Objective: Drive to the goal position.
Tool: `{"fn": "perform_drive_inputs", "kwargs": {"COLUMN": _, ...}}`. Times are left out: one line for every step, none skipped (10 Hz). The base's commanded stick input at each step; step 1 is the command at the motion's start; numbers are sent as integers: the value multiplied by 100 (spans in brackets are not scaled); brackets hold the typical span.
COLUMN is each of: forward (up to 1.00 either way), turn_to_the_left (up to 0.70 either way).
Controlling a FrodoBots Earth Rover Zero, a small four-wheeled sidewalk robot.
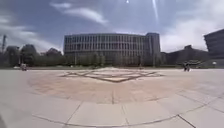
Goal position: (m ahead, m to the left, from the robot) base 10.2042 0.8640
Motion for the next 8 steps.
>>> {"fn": "perform_drive_inputs", "kwargs": {"forward": 56, "turn_to_the_left": 0}}
{"fn": "perform_drive_inputs", "kwargs": {"forward": 56, "turn_to_the_left": 0}}
{"fn": "perform_drive_inputs", "kwargs": {"forward": 56, "turn_to_the_left": 0}}
{"fn": "perform_drive_inputs", "kwargs": {"forward": 56, "turn_to_the_left": 0}}
{"fn": "perform_drive_inputs", "kwargs": {"forward": 56, "turn_to_the_left": 0}}
{"fn": "perform_drive_inputs", "kwargs": {"forward": 56, "turn_to_the_left": 0}}
{"fn": "perform_drive_inputs", "kwargs": {"forward": 56, "turn_to_the_left": 0}}
{"fn": "perform_drive_inputs", "kwargs": {"forward": 56, "turn_to_the_left": 0}}
